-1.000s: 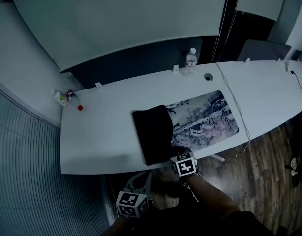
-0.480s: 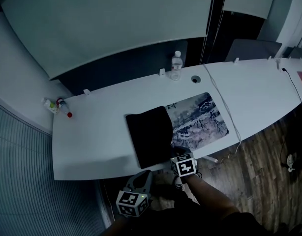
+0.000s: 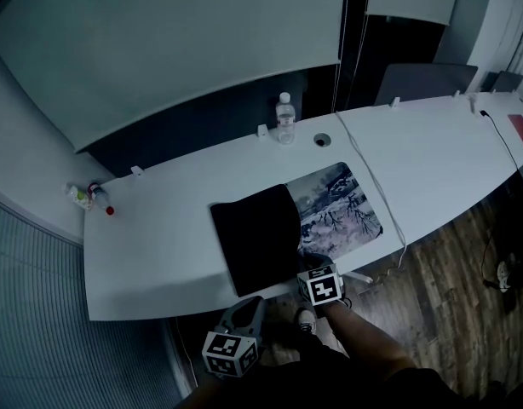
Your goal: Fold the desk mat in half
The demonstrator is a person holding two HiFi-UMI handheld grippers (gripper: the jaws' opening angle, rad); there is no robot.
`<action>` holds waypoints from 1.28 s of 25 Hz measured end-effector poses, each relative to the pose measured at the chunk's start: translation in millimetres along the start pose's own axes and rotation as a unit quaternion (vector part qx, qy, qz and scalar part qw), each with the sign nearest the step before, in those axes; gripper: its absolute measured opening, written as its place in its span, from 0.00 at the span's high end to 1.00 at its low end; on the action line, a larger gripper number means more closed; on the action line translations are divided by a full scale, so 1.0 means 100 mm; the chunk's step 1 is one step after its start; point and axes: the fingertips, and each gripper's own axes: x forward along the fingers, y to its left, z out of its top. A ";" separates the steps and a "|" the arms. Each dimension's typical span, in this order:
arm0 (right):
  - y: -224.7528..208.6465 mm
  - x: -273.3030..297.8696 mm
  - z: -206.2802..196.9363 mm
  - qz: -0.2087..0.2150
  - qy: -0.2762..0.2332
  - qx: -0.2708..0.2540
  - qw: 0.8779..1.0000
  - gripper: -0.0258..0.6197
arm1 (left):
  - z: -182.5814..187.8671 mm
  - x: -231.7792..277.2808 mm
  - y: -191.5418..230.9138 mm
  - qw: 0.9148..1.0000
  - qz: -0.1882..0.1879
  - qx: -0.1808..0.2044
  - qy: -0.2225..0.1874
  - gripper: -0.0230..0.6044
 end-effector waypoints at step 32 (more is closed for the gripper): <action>-1.58 -0.28 -0.05 -0.048 -0.014 0.059 0.997 0.89 | 0.17 1.03 -0.79 0.999 -0.039 0.024 0.029 0.95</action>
